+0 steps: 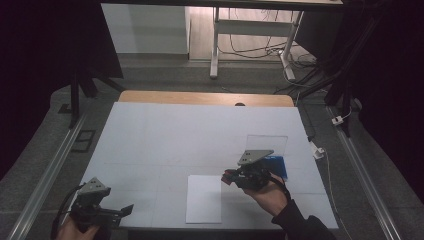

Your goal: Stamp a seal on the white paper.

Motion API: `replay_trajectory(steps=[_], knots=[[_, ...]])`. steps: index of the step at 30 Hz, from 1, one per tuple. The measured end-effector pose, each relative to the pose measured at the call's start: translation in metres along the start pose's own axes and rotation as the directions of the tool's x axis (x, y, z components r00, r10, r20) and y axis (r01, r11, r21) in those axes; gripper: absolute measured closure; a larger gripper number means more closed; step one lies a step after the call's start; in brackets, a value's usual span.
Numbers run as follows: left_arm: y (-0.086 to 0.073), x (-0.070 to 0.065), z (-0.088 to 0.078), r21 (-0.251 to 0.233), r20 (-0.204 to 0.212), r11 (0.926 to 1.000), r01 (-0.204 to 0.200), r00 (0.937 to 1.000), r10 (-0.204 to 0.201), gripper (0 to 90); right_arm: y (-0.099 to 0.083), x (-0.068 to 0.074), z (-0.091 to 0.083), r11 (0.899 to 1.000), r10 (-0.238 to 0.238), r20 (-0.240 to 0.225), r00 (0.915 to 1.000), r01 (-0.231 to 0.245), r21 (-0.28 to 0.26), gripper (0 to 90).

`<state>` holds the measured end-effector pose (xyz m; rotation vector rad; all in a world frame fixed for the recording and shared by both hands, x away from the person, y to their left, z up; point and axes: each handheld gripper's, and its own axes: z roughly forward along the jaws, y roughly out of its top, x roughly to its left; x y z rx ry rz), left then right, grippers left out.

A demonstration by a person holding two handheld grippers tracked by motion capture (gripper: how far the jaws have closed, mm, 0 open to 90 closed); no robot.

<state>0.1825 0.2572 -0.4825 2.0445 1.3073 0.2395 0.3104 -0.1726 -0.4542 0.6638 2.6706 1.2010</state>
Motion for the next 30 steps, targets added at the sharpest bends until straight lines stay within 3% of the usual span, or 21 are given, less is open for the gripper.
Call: replay_trajectory(steps=[13, 30], knots=[[0.000, 0.000, 0.000, 0.003, -0.003, 1.0000, 0.000, 1.0000, 0.000, 0.0, 0.005, 0.016, 0.019, 0.999, -0.046, -0.036, 0.9983, 0.047, 0.025, 80.2], [0.000, -0.001, 0.000, 0.005, -0.002, 1.0000, -0.003, 1.0000, 0.003, 0.0, 0.008, 0.036, 0.052, 0.985, -0.138, -0.087, 0.9866, 0.146, 0.092, 80.3]])
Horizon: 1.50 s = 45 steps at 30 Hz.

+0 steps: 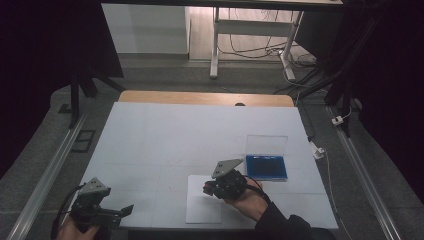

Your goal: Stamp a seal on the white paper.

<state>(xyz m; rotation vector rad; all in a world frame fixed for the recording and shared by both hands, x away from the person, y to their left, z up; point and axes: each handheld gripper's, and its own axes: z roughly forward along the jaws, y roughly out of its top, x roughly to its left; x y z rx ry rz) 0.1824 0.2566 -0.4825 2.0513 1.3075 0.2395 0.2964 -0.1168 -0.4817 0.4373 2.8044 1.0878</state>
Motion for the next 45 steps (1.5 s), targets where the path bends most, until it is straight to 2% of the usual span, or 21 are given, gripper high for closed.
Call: replay_trajectory(steps=[4, 8, 14, 22, 28, 30, 31, 34, 35, 36, 37, 39, 45], knots=[[0.000, 0.000, 0.000, 0.000, -0.001, 1.0000, -0.001, 1.0000, 0.001, 0.0, 0.001, 0.003, 0.009, 0.999, -0.026, -0.009, 0.9996, 0.026, 0.027, 80.3], [0.000, 0.000, 0.000, -0.001, 0.000, 1.0000, -0.001, 1.0000, 0.001, 0.0, 0.001, 0.005, 0.014, 0.999, -0.029, -0.019, 0.9994, 0.030, 0.035, 80.3], [0.000, 0.000, 0.000, -0.002, 0.001, 1.0000, -0.002, 1.0000, 0.002, 0.0, 0.000, 0.007, 0.023, 0.996, -0.047, -0.014, 0.9988, 0.048, 0.077, 80.4], [0.000, 0.000, 0.000, 0.001, -0.001, 1.0000, -0.003, 1.0000, 0.003, 0.0, 0.000, 0.009, 0.024, 0.996, -0.045, -0.007, 0.9990, 0.045, 0.080, 80.7], [0.000, 0.000, 0.000, 0.002, 0.000, 1.0000, -0.001, 1.0000, 0.001, 0.0, 0.001, 0.017, 0.024, 0.993, -0.074, 0.032, 0.9967, 0.071, 0.091, 80.8], [0.000, 0.000, 0.000, 0.002, 0.000, 1.0000, -0.001, 1.0000, 0.001, 0.0, 0.001, 0.020, 0.024, 0.991, -0.093, 0.047, 0.9946, 0.088, 0.097, 80.8], [0.000, 0.000, 0.000, 0.003, 0.000, 1.0000, -0.001, 1.0000, 0.001, 0.0, 0.002, 0.024, 0.025, 0.988, -0.124, 0.065, 0.9902, 0.117, 0.105, 80.8], [0.000, 0.000, 0.000, 0.003, 0.000, 1.0000, 0.000, 1.0000, 0.000, 0.0, 0.002, 0.026, 0.025, 0.985, -0.143, 0.075, 0.9869, 0.134, 0.110, 80.8], [0.000, 0.000, 0.000, 0.003, 0.000, 1.0000, 0.000, 1.0000, 0.000, 0.0, 0.002, 0.026, 0.025, 0.986, -0.140, 0.073, 0.9875, 0.132, 0.107, 80.8], [0.000, 0.000, 0.000, 0.003, 0.000, 1.0000, 0.000, 1.0000, 0.000, 0.0, 0.001, 0.021, 0.025, 0.990, -0.104, 0.060, 0.9928, 0.098, 0.100, 80.9], [0.000, 0.000, 0.000, 0.003, 0.000, 1.0000, 0.000, 1.0000, 0.000, 0.0, 0.001, 0.021, 0.025, 0.990, -0.104, 0.060, 0.9928, 0.098, 0.100, 80.9], [0.000, 0.000, 0.000, 0.003, -0.001, 1.0000, 0.000, 1.0000, 0.000, 0.0, -0.001, 0.013, 0.024, 0.996, -0.048, 0.013, 0.9988, 0.047, 0.080, 80.9], [0.000, 0.000, 0.000, 0.003, -0.001, 1.0000, 0.001, 1.0000, -0.001, 0.0, -0.003, 0.006, 0.024, 0.998, -0.013, -0.016, 0.9998, 0.014, 0.066, 80.9]])
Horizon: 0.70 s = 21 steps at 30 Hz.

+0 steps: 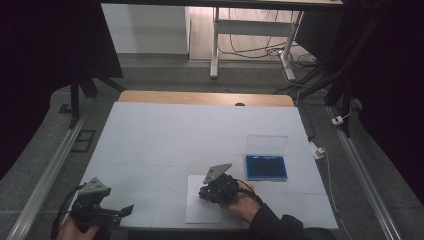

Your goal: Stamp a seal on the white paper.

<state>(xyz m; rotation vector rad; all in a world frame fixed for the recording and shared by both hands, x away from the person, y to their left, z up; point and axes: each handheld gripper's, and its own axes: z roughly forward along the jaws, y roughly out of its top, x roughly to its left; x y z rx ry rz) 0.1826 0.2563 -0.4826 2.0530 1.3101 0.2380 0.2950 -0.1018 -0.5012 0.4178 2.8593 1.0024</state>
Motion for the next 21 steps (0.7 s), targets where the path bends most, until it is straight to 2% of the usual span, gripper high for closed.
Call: replay_trajectory(steps=[4, 7, 8, 9, 11, 15, 19, 21], knots=[[0.000, 0.000, 0.000, 0.000, 0.000, 1.0000, 0.000, 1.0000, 0.000, 0.0, -0.001, -0.002, 0.000, 1.000, 0.014, -0.015, 0.9998, -0.014, -0.008, 80.9], [0.000, 0.000, 0.000, 0.000, 0.000, 1.0000, 0.000, 1.0000, 0.000, 0.0, 0.001, 0.005, 0.001, 0.999, -0.033, 0.025, 0.9992, 0.033, 0.003, 80.9], [0.000, 0.000, 0.000, 0.000, 0.000, 1.0000, 0.000, 1.0000, 0.000, 0.0, 0.001, 0.005, 0.001, 0.999, -0.033, 0.025, 0.9992, 0.033, 0.003, 80.9], [0.000, 0.000, 0.000, 0.000, 0.000, 1.0000, -0.001, 1.0000, 0.001, 0.0, 0.002, 0.010, 0.001, 0.998, -0.055, 0.051, 0.9972, 0.055, 0.011, 80.9], [0.000, 0.000, 0.000, 0.000, 0.001, 1.0000, 0.000, 1.0000, 0.000, 0.0, 0.002, 0.011, 0.001, 0.998, -0.059, 0.057, 0.9966, 0.058, 0.014, 80.9], [0.000, 0.000, 0.000, 0.000, -0.001, 1.0000, -0.001, 1.0000, 0.001, 0.0, 0.001, 0.007, 0.000, 0.999, -0.036, 0.036, 0.9987, 0.036, 0.005, 80.7], [0.000, 0.000, 0.000, -0.002, 0.002, 1.0000, 0.000, 1.0000, 0.000, 0.0, 0.001, 0.007, 0.000, 0.999, -0.038, 0.038, 0.9986, 0.037, 0.011, 80.5], [0.000, 0.000, 0.000, -0.002, 0.002, 1.0000, 0.000, 1.0000, 0.000, 0.0, 0.001, 0.006, 0.000, 1.000, -0.020, 0.030, 0.9993, 0.020, -0.001, 80.4]])
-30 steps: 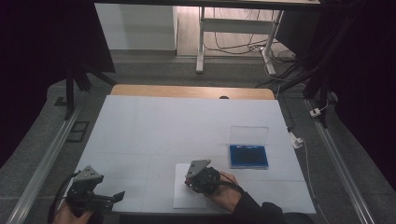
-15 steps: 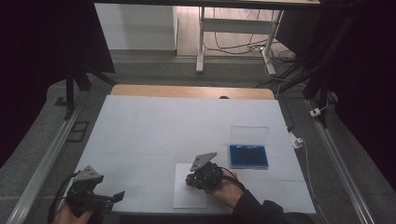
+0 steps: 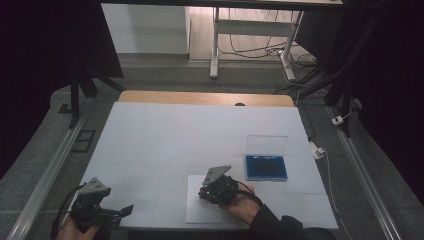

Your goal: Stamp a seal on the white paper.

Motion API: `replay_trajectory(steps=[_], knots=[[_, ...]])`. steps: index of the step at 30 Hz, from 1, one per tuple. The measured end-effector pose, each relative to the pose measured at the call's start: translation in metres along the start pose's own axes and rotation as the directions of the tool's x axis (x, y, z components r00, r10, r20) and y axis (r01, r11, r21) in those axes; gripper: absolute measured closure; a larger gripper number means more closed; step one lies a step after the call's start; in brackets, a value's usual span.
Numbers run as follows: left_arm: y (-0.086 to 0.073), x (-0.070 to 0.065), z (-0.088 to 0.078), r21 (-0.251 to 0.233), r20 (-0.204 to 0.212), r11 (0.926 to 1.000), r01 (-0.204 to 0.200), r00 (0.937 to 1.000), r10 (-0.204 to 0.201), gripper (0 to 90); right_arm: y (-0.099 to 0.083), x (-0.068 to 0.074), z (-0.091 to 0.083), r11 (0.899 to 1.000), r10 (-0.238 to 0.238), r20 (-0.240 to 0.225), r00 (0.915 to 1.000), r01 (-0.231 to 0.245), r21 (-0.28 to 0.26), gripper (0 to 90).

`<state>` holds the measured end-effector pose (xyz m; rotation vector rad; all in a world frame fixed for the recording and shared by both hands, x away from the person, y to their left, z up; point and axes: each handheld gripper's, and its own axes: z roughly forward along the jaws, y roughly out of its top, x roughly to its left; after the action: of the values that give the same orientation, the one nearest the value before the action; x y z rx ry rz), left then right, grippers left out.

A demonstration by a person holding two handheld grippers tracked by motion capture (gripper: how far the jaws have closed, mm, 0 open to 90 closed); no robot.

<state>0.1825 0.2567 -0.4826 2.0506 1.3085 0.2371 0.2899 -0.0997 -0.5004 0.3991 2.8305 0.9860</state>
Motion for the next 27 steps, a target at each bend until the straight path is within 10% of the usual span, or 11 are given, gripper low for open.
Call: replay_trajectory(steps=[27], knots=[[0.000, 0.000, 0.000, -0.001, 0.001, 1.0000, 0.000, 1.0000, 0.000, 0.0, 0.004, -0.006, -0.017, 0.997, 0.046, -0.005, 0.9989, -0.046, -0.057, 80.3]])
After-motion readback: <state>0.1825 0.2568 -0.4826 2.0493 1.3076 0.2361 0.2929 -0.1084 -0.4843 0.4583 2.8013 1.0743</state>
